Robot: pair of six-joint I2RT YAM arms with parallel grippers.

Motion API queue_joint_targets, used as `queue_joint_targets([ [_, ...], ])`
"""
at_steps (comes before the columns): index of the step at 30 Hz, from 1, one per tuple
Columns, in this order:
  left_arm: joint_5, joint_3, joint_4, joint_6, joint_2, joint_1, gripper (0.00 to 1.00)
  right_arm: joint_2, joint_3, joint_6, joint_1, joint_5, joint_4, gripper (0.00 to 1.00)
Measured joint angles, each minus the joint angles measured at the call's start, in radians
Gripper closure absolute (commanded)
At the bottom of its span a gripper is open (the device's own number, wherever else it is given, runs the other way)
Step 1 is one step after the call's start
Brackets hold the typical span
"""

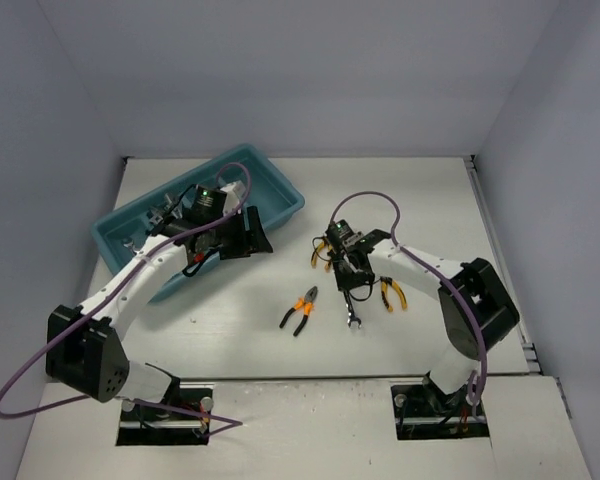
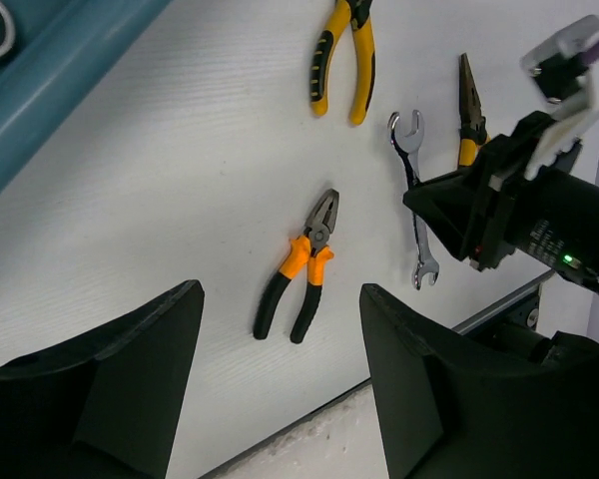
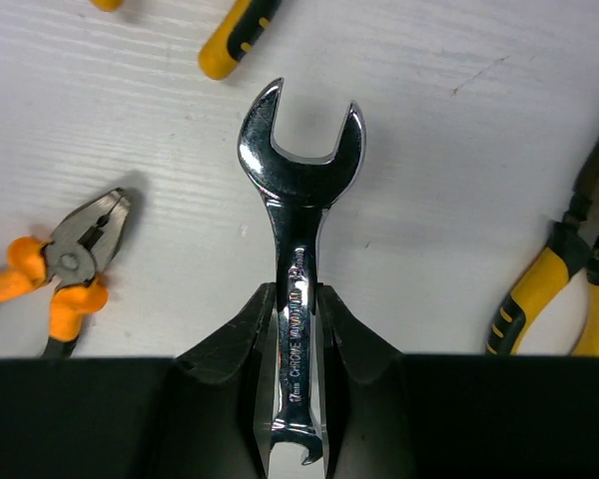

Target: Sort the tools into containers

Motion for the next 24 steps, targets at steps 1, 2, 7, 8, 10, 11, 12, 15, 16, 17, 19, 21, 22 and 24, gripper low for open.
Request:
queue_joint_targets([
  [1,0.005,-0.014,0.025,-0.013,0.010,-0.008,0.39,-0.019,0.000,-0.006,0.000,-0.003,0.001,1.00],
  [2,0.009,-0.024,0.050,-0.025,0.021,-0.015,0.39,-0.034,0.000,-0.011,0.000,-0.007,0.003,1.00],
  [7,0.023,-0.055,0.188,-0.089,0.055,-0.047,0.39,-0.075,0.000,-0.031,0.005,-0.039,0.013,1.00],
  [8,0.026,-0.062,0.220,-0.101,0.056,-0.053,0.39,-0.077,0.001,-0.034,0.006,-0.049,0.016,1.00],
  [10,0.033,-0.077,0.285,-0.126,0.059,-0.063,0.39,-0.082,0.002,-0.037,0.010,-0.068,0.021,1.00],
  [11,0.034,-0.082,0.311,-0.139,0.064,-0.068,0.39,-0.085,0.004,-0.038,0.011,-0.078,0.022,1.00],
  [12,0.035,-0.087,0.335,-0.152,0.070,-0.073,0.39,-0.089,0.007,-0.038,0.012,-0.088,0.023,1.00],
  [15,0.039,-0.091,0.414,-0.187,0.099,-0.095,0.39,-0.103,0.028,-0.038,0.018,-0.116,0.026,1.00],
  [16,0.043,-0.091,0.437,-0.200,0.113,-0.104,0.40,-0.108,0.038,-0.038,0.019,-0.124,0.028,1.00],
  [17,0.045,-0.091,0.454,-0.211,0.126,-0.112,0.40,-0.113,0.046,-0.038,0.022,-0.131,0.032,1.00],
  [19,0.047,-0.091,0.474,-0.227,0.150,-0.128,0.39,-0.124,0.059,-0.038,0.025,-0.145,0.042,1.00],
  [21,0.050,-0.091,0.487,-0.240,0.169,-0.144,0.40,-0.134,0.066,-0.037,0.026,-0.159,0.051,1.00],
  [22,0.052,-0.091,0.492,-0.245,0.176,-0.151,0.40,-0.138,0.068,-0.037,0.028,-0.165,0.055,1.00],
  [24,0.056,-0.091,0.500,-0.253,0.184,-0.160,0.40,-0.145,0.069,-0.036,0.032,-0.174,0.061,1.00],
])
